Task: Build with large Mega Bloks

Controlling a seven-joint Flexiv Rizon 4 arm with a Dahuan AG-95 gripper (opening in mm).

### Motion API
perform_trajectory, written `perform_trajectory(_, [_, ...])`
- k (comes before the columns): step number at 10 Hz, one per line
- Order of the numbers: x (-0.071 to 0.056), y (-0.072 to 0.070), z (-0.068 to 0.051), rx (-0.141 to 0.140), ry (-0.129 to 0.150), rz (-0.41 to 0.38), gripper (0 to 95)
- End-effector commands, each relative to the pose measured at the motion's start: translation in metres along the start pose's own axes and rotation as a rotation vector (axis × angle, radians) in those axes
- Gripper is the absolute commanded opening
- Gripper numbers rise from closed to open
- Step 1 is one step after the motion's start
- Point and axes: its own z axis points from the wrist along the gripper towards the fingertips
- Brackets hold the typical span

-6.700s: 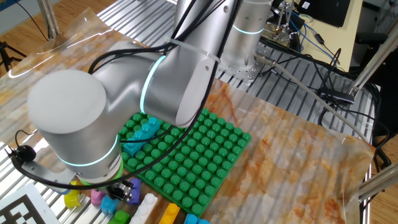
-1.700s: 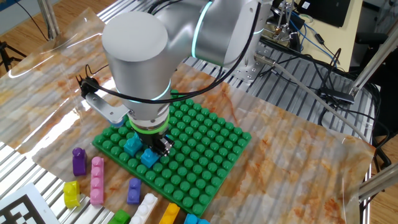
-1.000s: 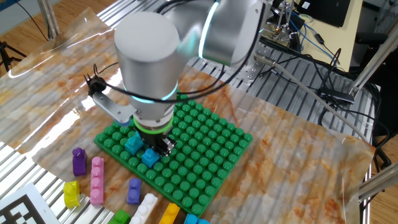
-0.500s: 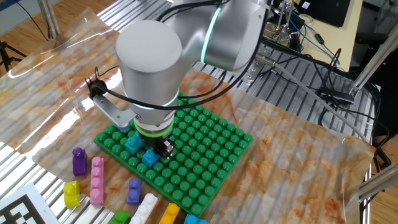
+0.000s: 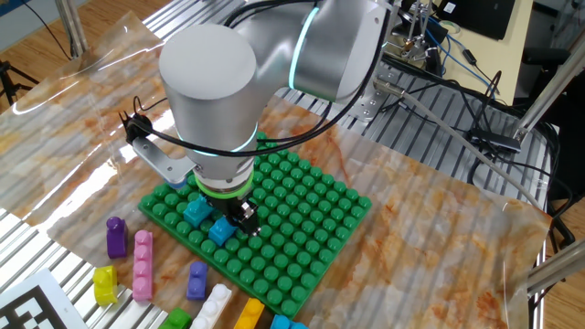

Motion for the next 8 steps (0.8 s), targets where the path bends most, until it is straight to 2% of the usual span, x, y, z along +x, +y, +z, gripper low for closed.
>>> perform_trajectory(1, [0.003,0.0,-0.009,0.001,0.011,-0.04,0.0])
perform_trajectory(6, [0.007,0.002,-0.026,0.01,0.008,-0.062,0.0])
perform_trajectory(8, [0.008,0.002,-0.027,0.007,0.008,-0.062,0.0])
